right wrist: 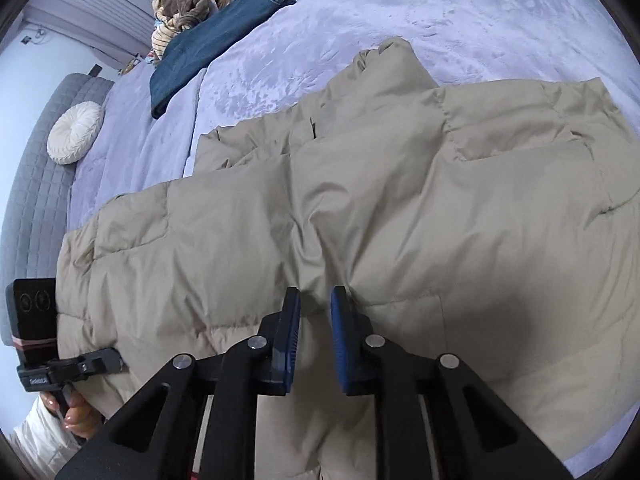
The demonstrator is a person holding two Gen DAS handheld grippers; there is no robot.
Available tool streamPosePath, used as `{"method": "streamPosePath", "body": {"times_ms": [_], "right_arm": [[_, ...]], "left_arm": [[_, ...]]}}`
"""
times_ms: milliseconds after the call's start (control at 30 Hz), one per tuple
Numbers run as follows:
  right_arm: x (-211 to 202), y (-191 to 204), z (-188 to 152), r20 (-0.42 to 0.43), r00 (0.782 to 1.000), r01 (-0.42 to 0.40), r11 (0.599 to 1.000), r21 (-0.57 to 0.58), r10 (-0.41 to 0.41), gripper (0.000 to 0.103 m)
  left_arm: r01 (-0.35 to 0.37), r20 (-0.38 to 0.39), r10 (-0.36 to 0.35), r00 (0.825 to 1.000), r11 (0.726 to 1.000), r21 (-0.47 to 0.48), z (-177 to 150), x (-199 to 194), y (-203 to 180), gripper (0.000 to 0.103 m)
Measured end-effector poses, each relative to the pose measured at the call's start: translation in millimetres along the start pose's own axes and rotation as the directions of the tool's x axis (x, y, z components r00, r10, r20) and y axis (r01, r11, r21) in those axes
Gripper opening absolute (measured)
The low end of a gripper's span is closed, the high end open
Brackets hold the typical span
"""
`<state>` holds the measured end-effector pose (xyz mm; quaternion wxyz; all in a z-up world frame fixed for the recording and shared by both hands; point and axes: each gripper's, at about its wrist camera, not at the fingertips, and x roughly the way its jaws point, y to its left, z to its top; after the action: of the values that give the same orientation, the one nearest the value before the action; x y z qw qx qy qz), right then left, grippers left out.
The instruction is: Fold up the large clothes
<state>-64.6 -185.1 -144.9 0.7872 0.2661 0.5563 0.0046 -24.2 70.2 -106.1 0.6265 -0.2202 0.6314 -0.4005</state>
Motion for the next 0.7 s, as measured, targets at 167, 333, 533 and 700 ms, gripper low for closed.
{"method": "streamPosePath", "body": {"times_ms": [167, 333, 533, 700], "right_arm": [[31, -19, 17, -0.035, 0.997, -0.067, 0.997, 0.036, 0.068, 0.009], [53, -40, 27, -0.066, 0.987, -0.141, 0.985, 0.104, 0.148, 0.002], [54, -61, 33, -0.097, 0.963, -0.230, 0.955, 0.185, 0.251, 0.000], [14, -79, 25, -0.070, 0.961, -0.251, 0.950, 0.186, 0.268, 0.003]], "left_arm": [[-0.064, 0.031, 0.064, 0.997, 0.998, -0.023, 2, 10, -58, 0.033], [-0.137, 0.030, 0.137, 0.990, 0.990, -0.019, 18, 48, -118, 0.033], [-0.200, 0.015, 0.200, 0.980, 0.980, 0.020, 41, 89, -166, 0.033], [-0.226, -0.028, 0.228, 0.973, 0.972, 0.064, 38, 101, -182, 0.046]]}}
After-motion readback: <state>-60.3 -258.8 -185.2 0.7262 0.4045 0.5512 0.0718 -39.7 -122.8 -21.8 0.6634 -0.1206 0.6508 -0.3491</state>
